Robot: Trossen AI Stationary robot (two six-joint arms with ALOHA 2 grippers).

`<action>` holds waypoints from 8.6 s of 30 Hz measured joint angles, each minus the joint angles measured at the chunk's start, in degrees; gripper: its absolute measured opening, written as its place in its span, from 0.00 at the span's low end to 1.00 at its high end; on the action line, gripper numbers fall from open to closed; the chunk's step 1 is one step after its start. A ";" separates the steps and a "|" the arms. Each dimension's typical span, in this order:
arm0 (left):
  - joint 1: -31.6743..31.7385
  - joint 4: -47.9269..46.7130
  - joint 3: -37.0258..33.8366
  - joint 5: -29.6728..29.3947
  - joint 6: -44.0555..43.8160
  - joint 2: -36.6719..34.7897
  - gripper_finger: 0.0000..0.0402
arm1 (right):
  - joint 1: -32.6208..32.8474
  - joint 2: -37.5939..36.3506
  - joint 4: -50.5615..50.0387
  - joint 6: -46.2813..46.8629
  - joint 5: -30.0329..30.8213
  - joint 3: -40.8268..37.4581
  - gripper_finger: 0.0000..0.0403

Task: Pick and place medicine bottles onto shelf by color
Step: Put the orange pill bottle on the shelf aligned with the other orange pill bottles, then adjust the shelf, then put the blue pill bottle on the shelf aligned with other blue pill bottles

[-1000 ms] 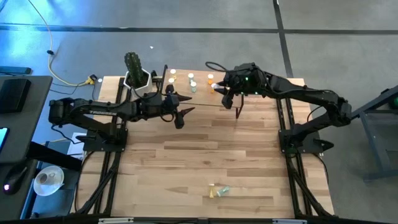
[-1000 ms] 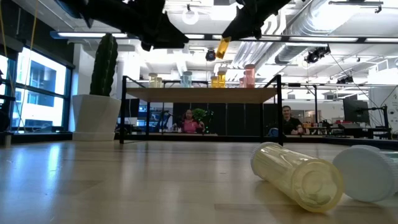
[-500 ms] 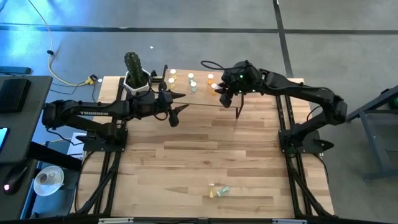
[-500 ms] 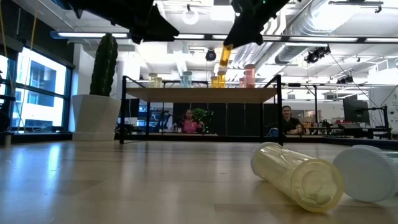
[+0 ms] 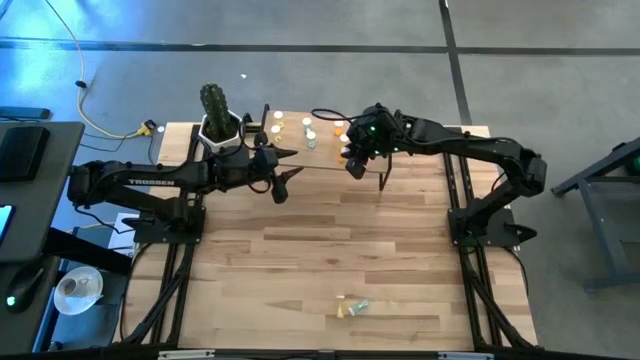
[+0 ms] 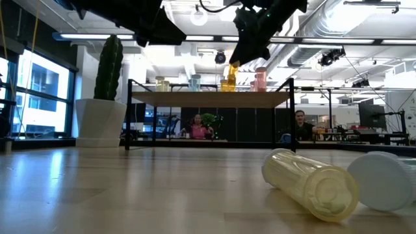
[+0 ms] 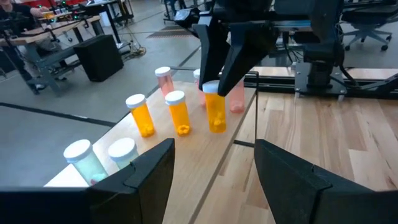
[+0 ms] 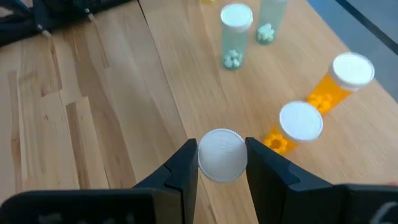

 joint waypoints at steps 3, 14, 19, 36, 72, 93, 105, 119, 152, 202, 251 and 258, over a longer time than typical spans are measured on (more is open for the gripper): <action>0.00 0.00 0.00 -0.15 -0.03 0.02 0.53 | -0.02 0.18 0.51 -0.07 -0.01 0.30 0.24; 0.00 -0.15 0.00 -0.15 -0.14 0.04 0.53 | 0.13 2.17 -5.58 -1.70 2.50 5.40 0.24; 0.00 -0.89 0.00 -0.46 -0.14 0.07 0.53 | 0.63 2.89 -5.65 -1.55 3.08 4.79 0.24; 0.00 -0.87 0.00 -0.79 -0.11 0.07 0.53 | 2.01 5.90 -4.65 -2.58 6.23 4.79 0.24; 0.00 -2.14 0.00 -1.68 -0.11 0.07 0.53 | 2.00 5.97 -17.49 -3.22 8.35 16.96 0.41; -0.48 -11.55 0.02 -8.46 -0.05 -6.36 0.53 | 5.50 -11.66 -25.25 1.68 19.53 5.50 0.41; -1.37 -22.71 0.02 -7.62 -4.14 -11.80 0.53 | 10.71 -29.07 -14.48 14.12 20.44 -20.33 0.41; -6.56 -26.11 -6.59 -9.43 -12.58 -11.80 0.53 | 15.67 -32.28 12.82 19.63 13.73 -43.41 0.41; -6.54 -25.82 -6.88 -9.62 -12.59 -11.80 0.53 | 10.12 -32.26 20.86 16.24 21.95 -48.61 0.41; -19.41 -26.10 -6.88 -7.30 -27.69 -11.29 0.53 | 41.21 -31.96 38.02 23.77 27.60 -47.40 0.41; -33.05 -18.73 -6.86 -16.17 -45.03 1.36 0.53 | 54.86 20.41 19.05 2.12 -1.51 -12.57 0.41; -33.05 -18.73 -6.86 -16.06 -45.03 1.36 0.53 | 54.88 23.45 20.87 2.66 -2.45 -12.57 0.41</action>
